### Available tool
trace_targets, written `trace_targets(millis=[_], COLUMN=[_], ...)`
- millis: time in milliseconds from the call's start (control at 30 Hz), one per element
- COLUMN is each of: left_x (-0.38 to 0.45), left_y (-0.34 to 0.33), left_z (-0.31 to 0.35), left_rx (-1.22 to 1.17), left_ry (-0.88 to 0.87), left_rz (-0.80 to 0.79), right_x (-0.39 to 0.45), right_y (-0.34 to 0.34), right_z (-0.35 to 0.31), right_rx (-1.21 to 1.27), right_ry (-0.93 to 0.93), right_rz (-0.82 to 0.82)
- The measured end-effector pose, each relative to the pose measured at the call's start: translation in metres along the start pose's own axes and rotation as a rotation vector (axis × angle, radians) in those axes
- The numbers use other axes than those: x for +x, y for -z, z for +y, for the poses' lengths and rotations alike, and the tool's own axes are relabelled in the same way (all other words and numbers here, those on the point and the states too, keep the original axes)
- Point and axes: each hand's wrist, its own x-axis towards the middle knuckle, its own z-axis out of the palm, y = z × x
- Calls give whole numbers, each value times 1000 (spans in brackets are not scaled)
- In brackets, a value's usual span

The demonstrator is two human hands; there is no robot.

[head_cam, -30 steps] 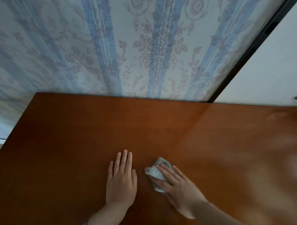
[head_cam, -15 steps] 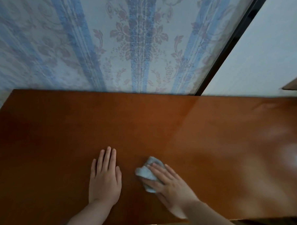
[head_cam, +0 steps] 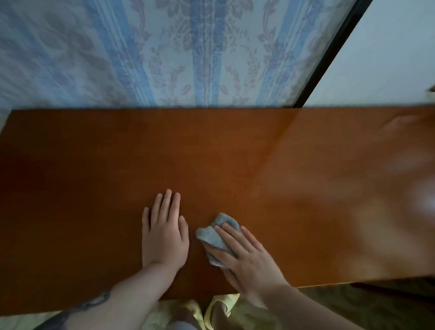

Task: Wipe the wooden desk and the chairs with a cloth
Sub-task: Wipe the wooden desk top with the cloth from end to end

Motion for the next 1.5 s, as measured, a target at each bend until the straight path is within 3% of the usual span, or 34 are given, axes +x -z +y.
trace_targets(millis=[67, 167, 233, 267, 367, 433, 500, 600, 700, 767, 833, 933, 1067, 1167, 1200, 1300, 1400, 1500], left_x=[0, 0, -9, -16, -42, -51, -52, -55, -56, -53, -54, -56, -54, -48, -45, -38, -39, -39], left_y=[-2, -1, 0, -1, -8, -13, -16, -21, -26, -28, -29, -30, -33, -39, -41, -45, -46, -49], left_z=[-1, -3, 1, 5, 24, 35, 45, 64, 80, 84, 85, 87, 118, 159, 171, 186, 187, 188], left_rx=[-9, -25, -43, -52, -58, -40, -42, -24, -9, -25, -32, -30, -36, -66, -81, -62, -57, -56], left_ry=[2, -38, -145, -187, -210, -234, -270, -312, -293, -284, -290, -262, -241, -229, -207, -185, -139, -45], left_rz=[2, 28, 29, 24, -17, -47, -76, -88, -70, -56, -58, -45, -30, -66, -77, -80, -31, 19], right_x=[-16, 4, 26, 30, -1, -41, -68, -69, -33, -34, -68, -122, -117, -70, -61, -88, -138, -136], right_y=[-3, 0, -5, -6, -16, -14, -13, -1, -5, -11, -18, -17, 2, 8, 5, -6, -3, 11], right_z=[34, 39, 3, -21, -65, -48, -7, 40, 18, -15, -24, 19, 91, 86, 74, 56, 107, 164], right_rx=[-103, 46, 141, 170, 148, 87, 26, 85, 174, 200, 160, 120, 175, 198, 203, 139, 26, -14], right_ry=[0, -438, -719, -767, -489, -290, -231, -532, -893, -797, -522, -389, -621, -889, -887, -537, -175, -168], right_rz=[2, 115, 204, 223, 161, 52, 5, 78, 233, 268, 176, 43, 74, 188, 217, 153, -16, -68])
